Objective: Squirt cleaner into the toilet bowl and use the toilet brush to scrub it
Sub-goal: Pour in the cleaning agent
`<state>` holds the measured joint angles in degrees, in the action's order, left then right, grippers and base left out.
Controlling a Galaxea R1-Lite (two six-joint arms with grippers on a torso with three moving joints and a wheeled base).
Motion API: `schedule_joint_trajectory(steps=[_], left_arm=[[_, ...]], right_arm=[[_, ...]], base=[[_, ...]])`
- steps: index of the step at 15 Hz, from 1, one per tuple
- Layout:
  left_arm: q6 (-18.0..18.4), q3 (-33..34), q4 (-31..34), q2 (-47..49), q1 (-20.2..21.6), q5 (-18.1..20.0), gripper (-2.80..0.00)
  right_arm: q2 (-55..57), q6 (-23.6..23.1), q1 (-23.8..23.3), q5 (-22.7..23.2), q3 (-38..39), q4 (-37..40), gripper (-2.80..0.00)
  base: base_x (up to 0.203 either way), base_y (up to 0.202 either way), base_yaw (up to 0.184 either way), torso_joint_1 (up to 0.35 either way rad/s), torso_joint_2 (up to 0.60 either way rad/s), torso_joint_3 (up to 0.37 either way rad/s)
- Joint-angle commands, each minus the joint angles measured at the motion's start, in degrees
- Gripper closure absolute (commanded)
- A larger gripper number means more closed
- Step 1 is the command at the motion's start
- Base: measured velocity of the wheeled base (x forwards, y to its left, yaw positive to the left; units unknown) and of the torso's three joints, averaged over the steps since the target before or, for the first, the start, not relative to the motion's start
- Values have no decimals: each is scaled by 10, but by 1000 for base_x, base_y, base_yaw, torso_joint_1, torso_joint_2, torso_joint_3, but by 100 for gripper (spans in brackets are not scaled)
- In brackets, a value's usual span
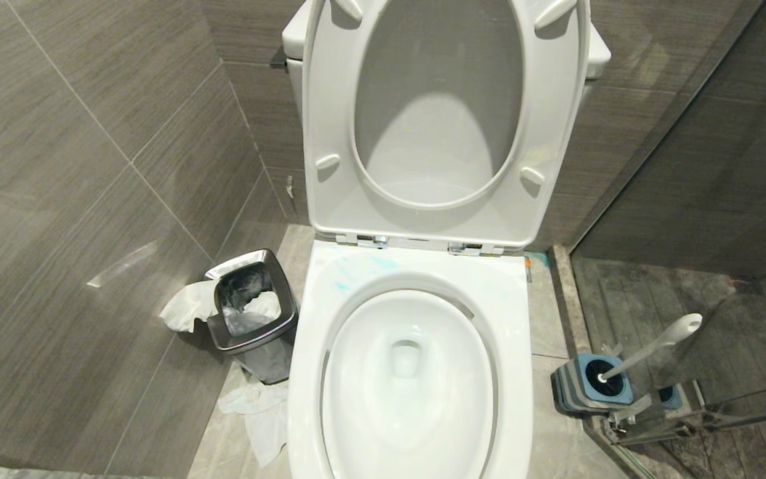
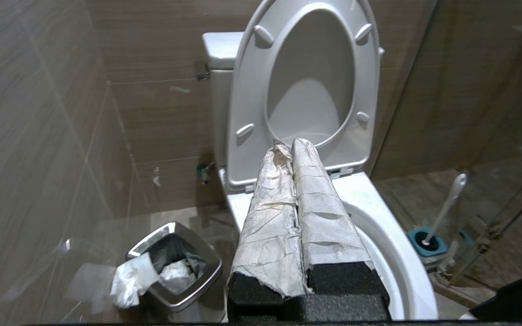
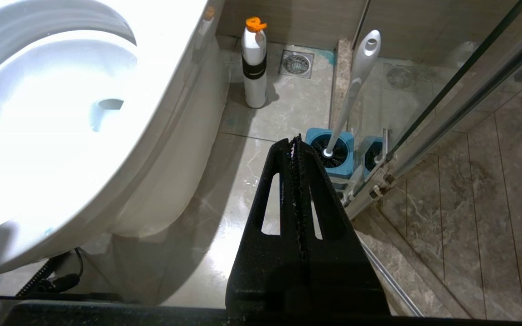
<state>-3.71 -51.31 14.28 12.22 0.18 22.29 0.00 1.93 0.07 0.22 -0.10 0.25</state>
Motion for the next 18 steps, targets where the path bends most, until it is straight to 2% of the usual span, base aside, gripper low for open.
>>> schedule_joint_trajectory(steps=[1,3,4,8,11,14,18], left_arm=[[4,32,0,-47,-1,-13,0],[12,54,0,-70,-1,-17,0],[29,70,-1,-82,-1,-23,0],[64,145,-14,-120,-2,-81,0],[80,238,-110,-121,-2,-96,0],[85,349,-211,-121,-2,-132,0],[93,479,-285,-121,-2,-181,0]], right_arm=[[0,0,0,0,0,0,0],[1,0,0,0,0,0,0],[1,0,0,0,0,0,0],[0,0,0,0,0,0,0],[0,0,0,0,0,-1,0],[1,0,0,0,0,0,0],[1,0,0,0,0,0,0]], base=[[0,0,0,0,0,0],[0,0,0,0,0,0],[0,0,0,0,0,0],[0,0,0,0,0,0],[0,0,0,0,0,0],[0,0,0,0,0,0],[0,0,0,0,0,0]])
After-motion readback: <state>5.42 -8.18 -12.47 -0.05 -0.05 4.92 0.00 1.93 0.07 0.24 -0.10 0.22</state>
